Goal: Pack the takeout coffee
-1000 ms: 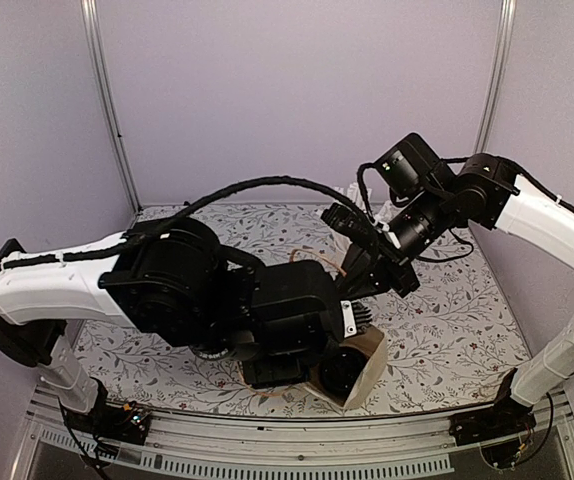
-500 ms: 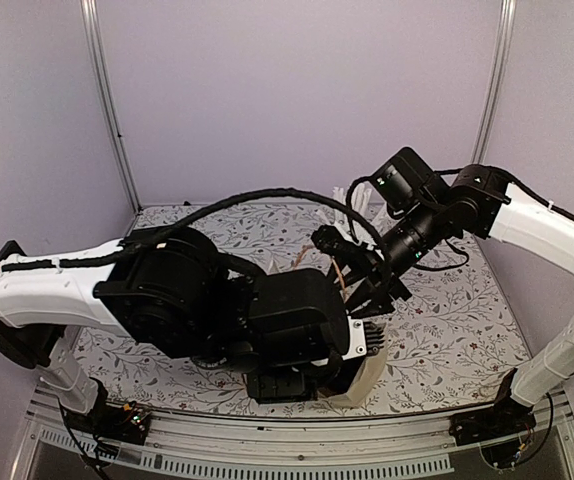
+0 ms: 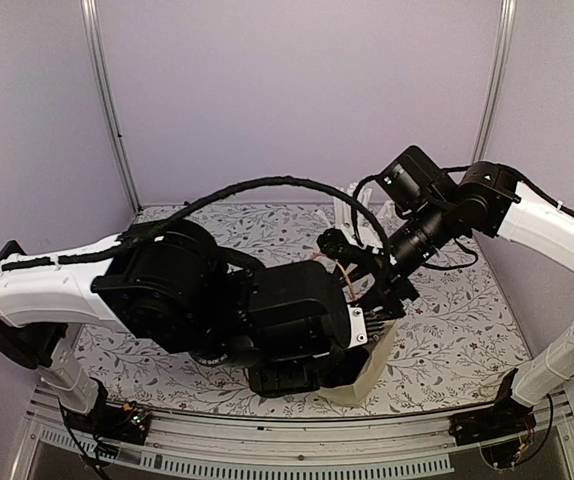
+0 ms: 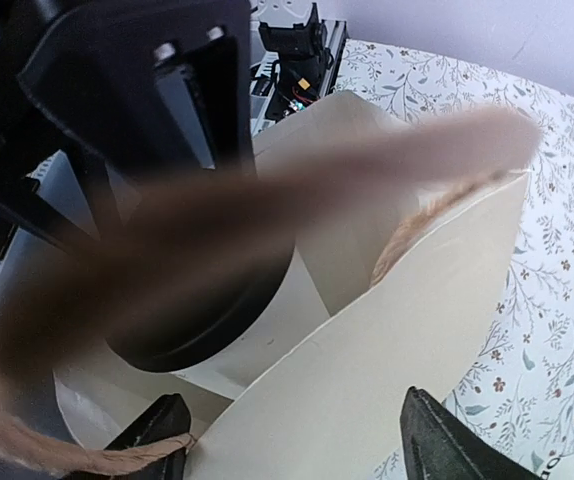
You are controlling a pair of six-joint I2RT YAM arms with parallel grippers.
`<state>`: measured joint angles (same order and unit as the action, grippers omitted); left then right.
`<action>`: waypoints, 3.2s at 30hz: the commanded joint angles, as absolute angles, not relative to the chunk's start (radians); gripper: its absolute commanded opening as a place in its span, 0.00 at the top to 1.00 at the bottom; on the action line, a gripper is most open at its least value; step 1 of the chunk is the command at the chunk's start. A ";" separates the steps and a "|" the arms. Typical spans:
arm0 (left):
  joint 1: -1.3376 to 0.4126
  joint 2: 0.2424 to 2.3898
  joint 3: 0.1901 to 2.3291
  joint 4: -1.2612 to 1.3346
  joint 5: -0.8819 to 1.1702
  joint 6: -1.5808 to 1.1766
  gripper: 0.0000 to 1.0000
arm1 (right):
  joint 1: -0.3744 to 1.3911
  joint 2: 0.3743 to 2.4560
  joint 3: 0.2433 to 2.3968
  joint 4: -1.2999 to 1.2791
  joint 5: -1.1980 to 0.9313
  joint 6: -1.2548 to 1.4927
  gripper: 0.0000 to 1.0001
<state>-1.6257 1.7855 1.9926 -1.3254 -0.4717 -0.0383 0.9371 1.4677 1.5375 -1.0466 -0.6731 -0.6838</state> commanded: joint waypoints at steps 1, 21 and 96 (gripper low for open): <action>-1.615 1.805 2.050 -1.386 -0.496 -0.063 0.56 | 0.942 1.462 1.593 -1.106 -0.644 -0.706 0.20; -1.591 1.794 2.071 -1.386 -0.521 -0.084 0.57 | 0.941 1.462 1.679 -1.064 -0.551 -0.651 0.08; -1.664 1.744 1.610 -1.222 -0.744 -0.067 0.61 | 1.092 1.599 1.888 -1.247 -0.798 -0.822 0.98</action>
